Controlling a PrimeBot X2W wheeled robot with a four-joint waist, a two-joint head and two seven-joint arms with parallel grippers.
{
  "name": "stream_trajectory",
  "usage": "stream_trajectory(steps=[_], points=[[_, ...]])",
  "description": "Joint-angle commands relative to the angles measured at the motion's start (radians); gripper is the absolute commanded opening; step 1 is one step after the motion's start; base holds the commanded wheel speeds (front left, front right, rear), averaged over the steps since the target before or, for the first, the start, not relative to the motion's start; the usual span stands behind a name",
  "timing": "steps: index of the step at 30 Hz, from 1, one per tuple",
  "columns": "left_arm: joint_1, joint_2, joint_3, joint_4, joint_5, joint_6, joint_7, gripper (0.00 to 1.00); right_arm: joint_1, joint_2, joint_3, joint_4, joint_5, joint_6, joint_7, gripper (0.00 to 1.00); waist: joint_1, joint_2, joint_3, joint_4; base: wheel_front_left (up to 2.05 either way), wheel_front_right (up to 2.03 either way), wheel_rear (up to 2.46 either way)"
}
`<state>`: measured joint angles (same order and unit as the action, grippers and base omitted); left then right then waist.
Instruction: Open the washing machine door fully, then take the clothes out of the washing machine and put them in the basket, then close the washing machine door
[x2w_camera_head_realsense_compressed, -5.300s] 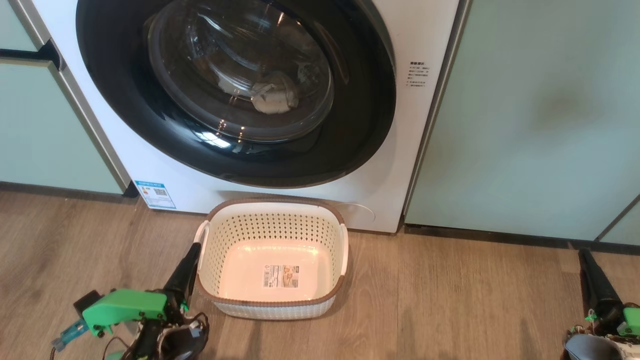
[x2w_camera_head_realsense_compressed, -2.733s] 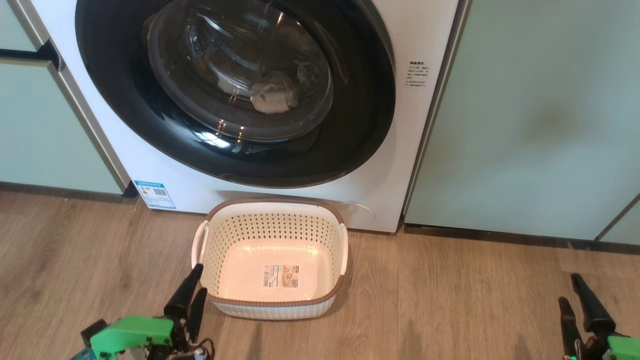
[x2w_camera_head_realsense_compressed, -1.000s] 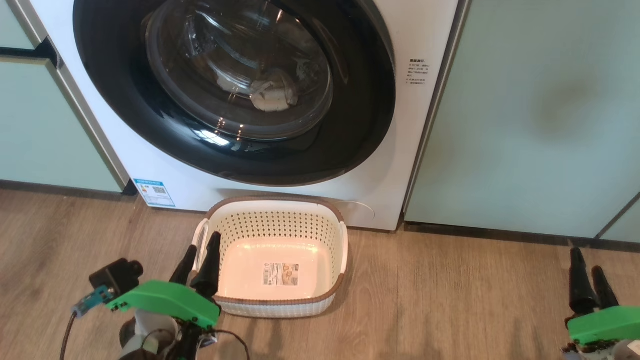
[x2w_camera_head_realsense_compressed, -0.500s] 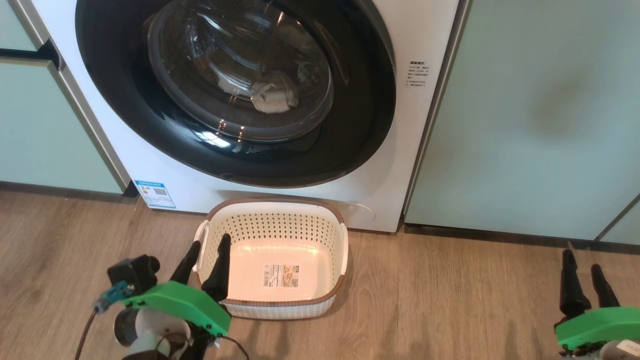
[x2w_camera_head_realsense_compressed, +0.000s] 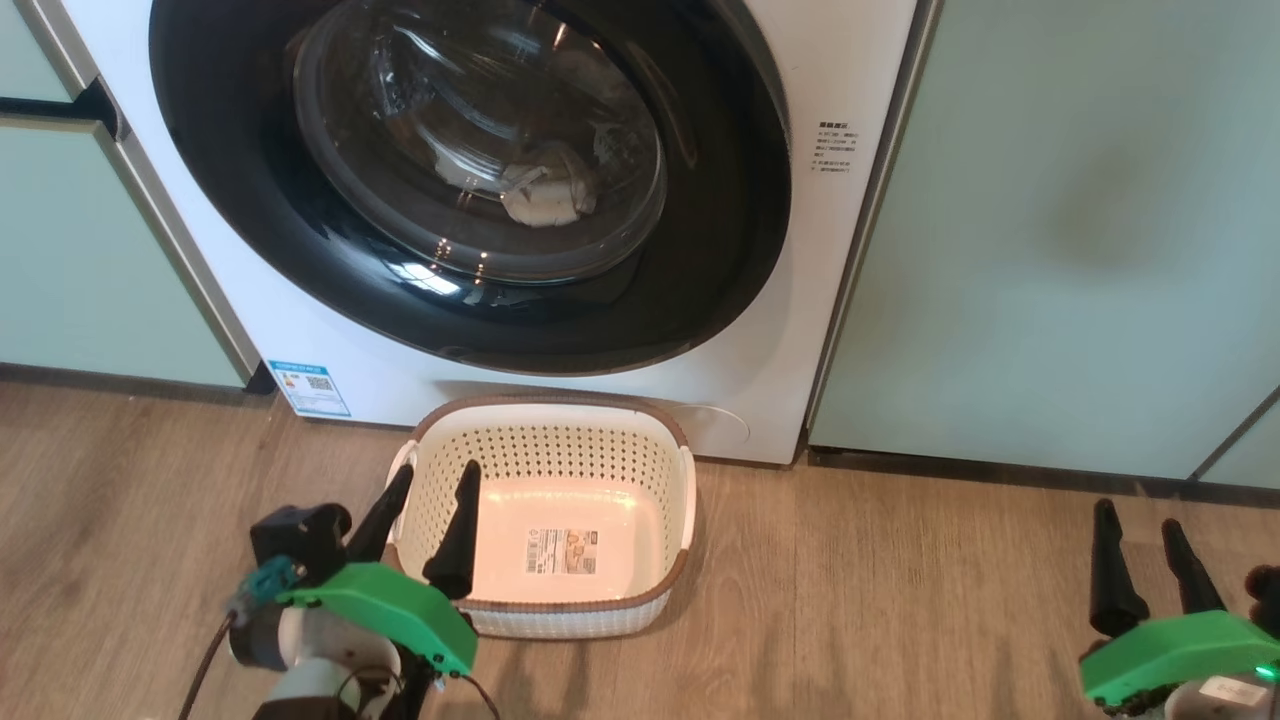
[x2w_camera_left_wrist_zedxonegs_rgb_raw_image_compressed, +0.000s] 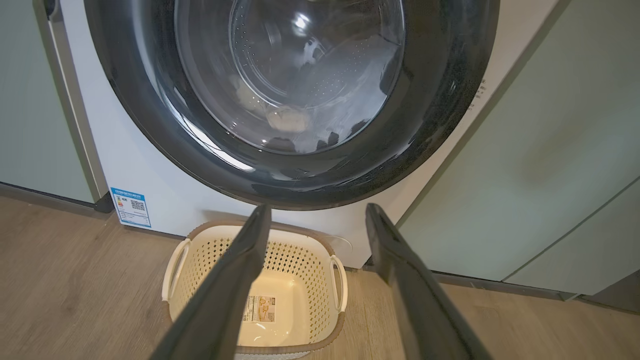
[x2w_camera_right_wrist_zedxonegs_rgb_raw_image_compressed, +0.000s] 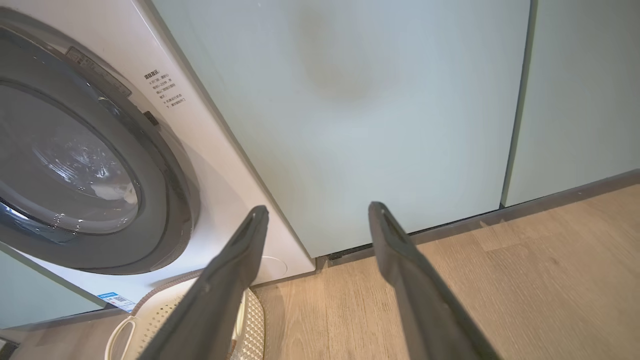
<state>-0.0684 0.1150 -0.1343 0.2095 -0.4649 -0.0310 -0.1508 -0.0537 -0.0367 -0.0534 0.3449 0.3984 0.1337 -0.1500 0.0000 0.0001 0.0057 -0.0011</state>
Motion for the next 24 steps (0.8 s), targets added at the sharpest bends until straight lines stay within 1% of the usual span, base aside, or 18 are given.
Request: stream_trajectory(steps=[1,24], points=[[-0.057,0.021,0.019,-0.034,0.031,-0.002,-0.016,1.00,-0.069,-0.012,0.023,-0.029,-0.035,-0.002,-0.016,1.00,0.0000,-0.0001,0.000,0.000,0.00,0.00,0.00],[-0.085,0.035,-0.020,-0.017,0.304,0.000,-0.084,1.00,-0.082,-0.014,0.047,-0.026,-0.309,-0.003,-0.084,1.00,0.0000,-0.0001,-0.003,-0.004,0.00,0.00,0.00]])
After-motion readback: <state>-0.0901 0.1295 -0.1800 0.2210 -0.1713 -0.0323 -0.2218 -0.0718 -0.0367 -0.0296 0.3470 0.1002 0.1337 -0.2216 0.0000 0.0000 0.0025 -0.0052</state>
